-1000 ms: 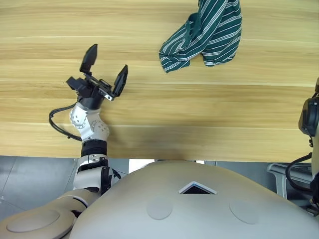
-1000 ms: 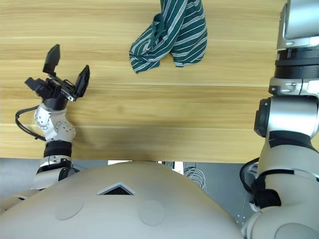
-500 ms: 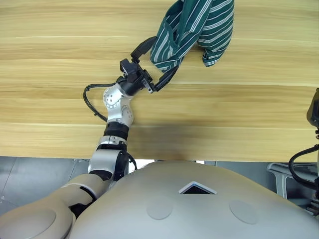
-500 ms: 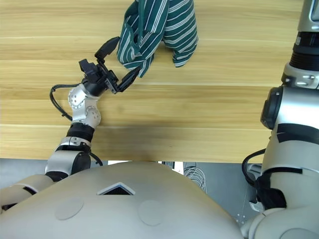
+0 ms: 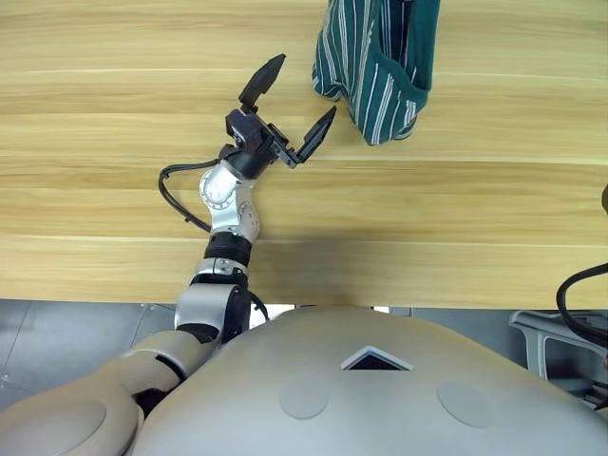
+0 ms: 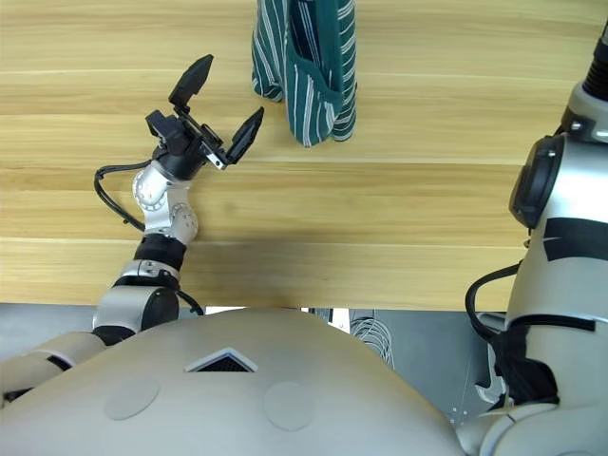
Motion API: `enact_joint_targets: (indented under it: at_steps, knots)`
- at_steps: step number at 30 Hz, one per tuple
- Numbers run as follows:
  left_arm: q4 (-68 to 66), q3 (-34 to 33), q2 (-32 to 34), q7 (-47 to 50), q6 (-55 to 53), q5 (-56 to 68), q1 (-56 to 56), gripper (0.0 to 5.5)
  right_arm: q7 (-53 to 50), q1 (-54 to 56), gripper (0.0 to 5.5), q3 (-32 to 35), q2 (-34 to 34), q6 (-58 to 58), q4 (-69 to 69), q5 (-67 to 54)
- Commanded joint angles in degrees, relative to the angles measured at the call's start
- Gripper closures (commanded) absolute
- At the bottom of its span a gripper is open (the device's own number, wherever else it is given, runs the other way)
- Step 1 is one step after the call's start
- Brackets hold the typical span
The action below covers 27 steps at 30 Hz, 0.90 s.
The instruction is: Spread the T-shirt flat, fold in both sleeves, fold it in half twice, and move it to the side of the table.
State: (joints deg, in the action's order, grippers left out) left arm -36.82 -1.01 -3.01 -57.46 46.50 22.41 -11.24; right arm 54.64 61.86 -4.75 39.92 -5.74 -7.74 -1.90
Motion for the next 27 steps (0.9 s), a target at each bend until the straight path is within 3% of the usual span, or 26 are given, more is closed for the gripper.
enact_joint_targets:
  at_steps: [1,5,10,22,27]
  knots:
    - [4.68,4.09,-4.11,1.63,0.03,-0.54,7.03,0.10,0.08,3.24,5.49,-0.32,0.17,0.06,-0.46,0.85]
    - [7.61,8.11,-7.29,9.26,5.05,-6.96,13.35,0.10,-0.43,4.47,5.49,-1.58,-0.59,-0.36,-1.50,2.49]
    - [11.29,11.62,-5.71,17.43,8.72,-11.34,18.86,0.10,-1.99,9.10,5.49,-4.49,-4.01,-1.59,-7.32,6.15]
    - [11.42,17.74,-6.28,41.59,-1.35,-29.76,16.45,0.10,-2.69,14.46,5.49,-6.77,-9.82,-0.94,-10.85,8.23]
    - [13.49,16.20,-5.16,52.78,-5.50,-32.75,14.86,0.10,-2.37,14.24,5.49,-6.66,-10.46,-0.11,-9.75,8.05]
